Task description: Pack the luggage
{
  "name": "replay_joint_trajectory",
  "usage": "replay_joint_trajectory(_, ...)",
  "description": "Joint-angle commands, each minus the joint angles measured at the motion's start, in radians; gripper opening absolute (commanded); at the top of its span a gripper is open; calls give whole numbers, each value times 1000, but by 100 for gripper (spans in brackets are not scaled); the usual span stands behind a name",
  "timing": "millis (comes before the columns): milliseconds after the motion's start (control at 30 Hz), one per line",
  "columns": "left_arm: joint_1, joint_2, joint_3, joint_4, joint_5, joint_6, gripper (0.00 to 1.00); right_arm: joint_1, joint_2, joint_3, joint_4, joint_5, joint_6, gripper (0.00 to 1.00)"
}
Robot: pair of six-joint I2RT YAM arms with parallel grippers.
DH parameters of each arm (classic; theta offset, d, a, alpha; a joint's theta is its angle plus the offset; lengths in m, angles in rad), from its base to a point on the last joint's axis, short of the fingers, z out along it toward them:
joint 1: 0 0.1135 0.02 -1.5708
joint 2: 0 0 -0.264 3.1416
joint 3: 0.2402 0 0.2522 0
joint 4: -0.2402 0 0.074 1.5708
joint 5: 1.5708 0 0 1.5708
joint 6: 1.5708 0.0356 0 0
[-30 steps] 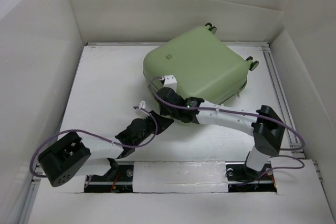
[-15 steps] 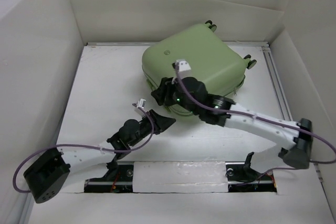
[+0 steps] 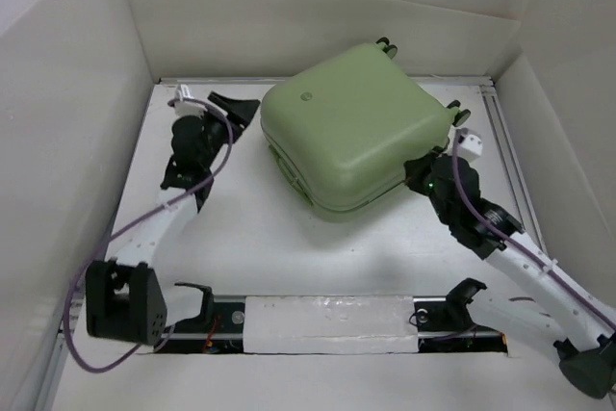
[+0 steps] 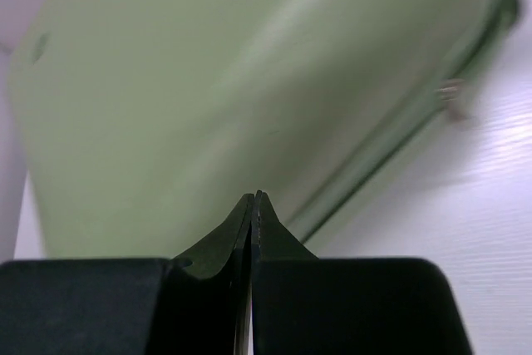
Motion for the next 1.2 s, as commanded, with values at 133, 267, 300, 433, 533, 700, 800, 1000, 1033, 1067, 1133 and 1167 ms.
replay_joint_trajectory(133,198,465,354,-51,168,-30,63,-340,-67,-121,71,-114,21,2)
replay_joint_trajectory(267,188,852,820,-273,263,82,63,-502,69,-133,187,-258,-15,2)
replay_joint_trajectory(300,188,853,886,-292,264,94,63,-528,70,-133,188,-280,-16,2)
replay_joint_trajectory(433,147,1090,1206,-399,313,157,64,-617,214,-86,267,-339,-39,2)
replay_joint_trajectory(533,110,1202,1343,-401,388,157,64,-637,332,-34,304,-416,-57,3)
replay_joint_trajectory(700,50,1096,1105,-167,475,56,62,-558,512,60,379,-580,-130,3)
replay_joint_trajectory(800,10,886,689,134,402,-49,61,-475,593,129,389,-649,-184,3)
replay_joint_trajectory(1000,-61,531,80,388,301,-103,61,-330,720,284,377,-836,-259,3)
replay_joint_trajectory(1033,-94,426,19,388,264,-103,61,-330,740,308,377,-884,-259,3)
replay_joint_trajectory(1067,-114,376,-91,398,250,-103,61,-318,762,333,367,-971,-259,3)
replay_joint_trajectory(1133,-162,278,-185,383,216,-103,61,-291,841,445,309,-1024,-269,3)
replay_joint_trajectory(1167,-211,177,-231,374,172,-103,61,-265,864,484,288,-1024,-269,4)
